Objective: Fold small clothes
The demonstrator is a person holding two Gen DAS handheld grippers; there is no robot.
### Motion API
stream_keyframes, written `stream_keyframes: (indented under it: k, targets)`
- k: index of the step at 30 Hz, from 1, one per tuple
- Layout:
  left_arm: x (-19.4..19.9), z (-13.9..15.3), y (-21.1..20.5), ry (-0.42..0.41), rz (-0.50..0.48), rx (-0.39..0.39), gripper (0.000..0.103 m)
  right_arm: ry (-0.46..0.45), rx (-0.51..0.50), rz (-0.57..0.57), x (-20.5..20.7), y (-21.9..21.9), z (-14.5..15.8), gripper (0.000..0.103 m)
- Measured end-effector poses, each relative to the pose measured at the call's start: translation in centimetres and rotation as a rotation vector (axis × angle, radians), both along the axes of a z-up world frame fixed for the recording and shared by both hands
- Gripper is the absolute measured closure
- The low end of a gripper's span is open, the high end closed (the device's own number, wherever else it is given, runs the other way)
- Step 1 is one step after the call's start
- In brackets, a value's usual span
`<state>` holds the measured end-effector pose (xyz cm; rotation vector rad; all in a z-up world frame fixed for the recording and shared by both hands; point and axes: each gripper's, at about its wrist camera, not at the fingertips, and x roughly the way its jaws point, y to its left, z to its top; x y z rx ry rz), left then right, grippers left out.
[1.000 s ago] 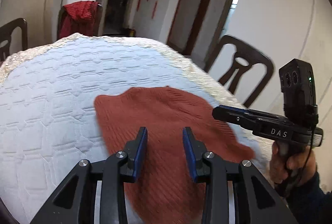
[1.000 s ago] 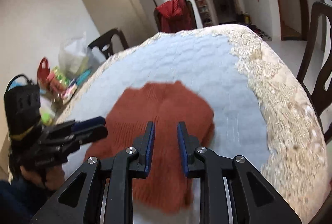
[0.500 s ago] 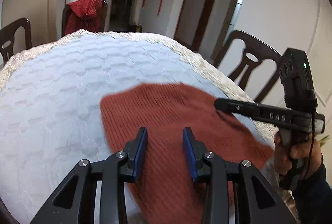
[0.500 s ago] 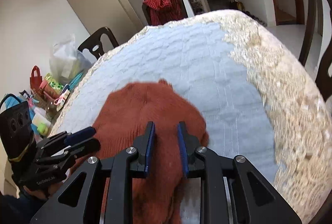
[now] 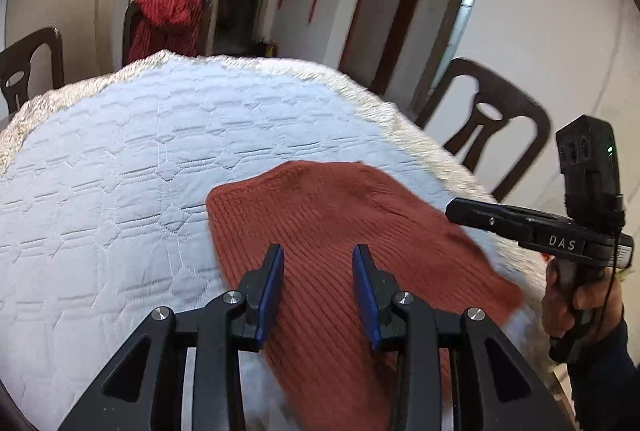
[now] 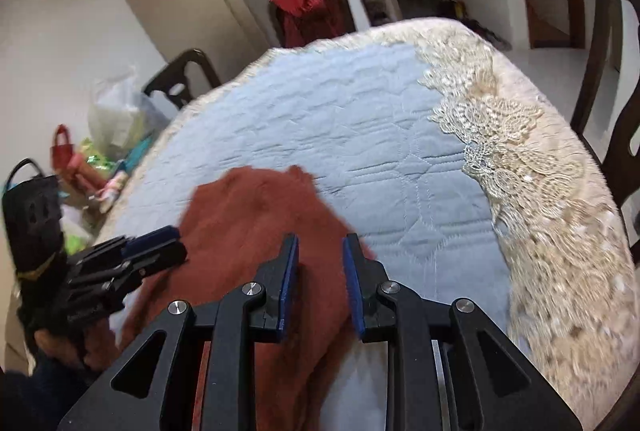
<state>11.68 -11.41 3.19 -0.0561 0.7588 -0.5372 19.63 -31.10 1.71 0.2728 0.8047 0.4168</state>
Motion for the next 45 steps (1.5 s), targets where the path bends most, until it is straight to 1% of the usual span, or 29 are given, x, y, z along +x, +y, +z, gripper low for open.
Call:
stream_keyframes:
  k: [3,5,6,7,8,10,11,13,15,16,19,21,22,23,25,28,29,31,35,37,39,42,45]
  targets:
    - [-1.9,0.8,0.6,-0.014,-0.025,-0.021,0.065,-0.031,-0.010,0.050,-2.5,0.5,0.6,0.080]
    - [-3.0,0.8,0.7,-0.021,-0.030,-0.017,0.065,-0.036,-0.045,0.069,-3.9,1.0,0.6,0.081]
    - [-3.5,0.7,0.8,-0.020,-0.032,-0.015,0.065,-0.031,-0.059,0.075,-4.7,1.1,0.4,0.084]
    - [-3.7,0.4,0.9,-0.016,-0.035,-0.012,0.065,-0.022,-0.062,0.084,-5.2,1.2,0.1,0.089]
    - [-3.9,0.0,0.9,-0.010,-0.036,-0.005,0.065,-0.015,-0.064,0.091,-5.5,1.2,-0.2,0.091]
    - [-4.1,-1.3,0.7,0.018,-0.024,0.012,0.064,-0.004,-0.076,0.086,-5.8,1.2,-1.1,0.092]
    - [-4.3,-1.7,0.8,0.006,-0.013,0.017,0.062,-0.006,-0.082,0.077,-5.9,1.1,-1.5,0.092]
    - [-4.7,-1.9,0.6,-0.023,-0.007,0.041,0.061,-0.023,-0.096,0.074,-6.0,1.2,-1.7,0.092]
    - [-4.6,-2.1,0.6,-0.025,0.003,0.027,0.060,-0.038,-0.124,0.069,-6.1,1.6,-1.8,0.092]
    - [-4.5,-2.1,0.8,-0.020,0.007,0.018,0.058,-0.043,-0.130,0.067,-6.1,1.7,-1.8,0.092]
    - [-4.2,-2.5,1.6,0.020,0.026,-0.028,0.051,-0.053,-0.141,0.064,-6.3,1.8,-1.8,0.092]
    - [-4.2,-2.7,2.2,0.048,0.035,-0.055,0.050,-0.041,-0.120,0.053,-6.3,1.4,-1.6,0.090]
    - [-4.3,-2.6,2.5,0.058,0.038,-0.069,0.050,-0.026,-0.106,0.043,-6.2,1.1,-1.5,0.085]
    - [-4.2,-2.4,2.8,0.064,0.042,-0.080,0.050,-0.012,-0.089,0.035,-6.2,0.8,-1.4,0.078]
    - [-4.1,-2.0,3.2,0.066,0.050,-0.102,0.050,0.017,-0.007,0.011,-5.9,-0.4,-1.3,0.072]
    - [-3.1,-2.0,3.7,0.092,0.071,-0.142,0.050,0.053,0.123,-0.024,-4.9,-1.9,-1.6,0.070]
    - [-2.6,-2.1,3.8,0.111,0.077,-0.161,0.050,0.065,0.144,-0.028,-4.5,-2.1,-1.8,0.063]
    - [-1.7,-2.5,4.0,0.147,0.081,-0.197,0.050,0.094,0.198,-0.023,-3.5,-2.2,-2.4,0.056]
    - [-0.3,-3.2,3.5,0.190,0.085,-0.225,0.050,0.131,0.225,-0.026,-1.6,-1.8,-3.2,0.055]
    - [0.2,-3.5,3.3,0.210,0.086,-0.242,0.047,0.163,0.236,-0.028,-0.7,-1.7,-3.9,0.055]
    - [0.5,-3.8,3.3,0.224,0.086,-0.255,0.046,0.171,0.265,-0.024,0.0,-1.7,-4.2,0.055]
    - [0.4,-4.1,3.3,0.244,0.087,-0.271,0.045,0.179,0.273,-0.018,0.0,-1.7,-4.2,0.055]
    - [-0.6,-4.5,3.1,0.256,0.074,-0.274,0.045,0.189,0.269,0.017,-0.8,-1.3,-4.1,0.055]
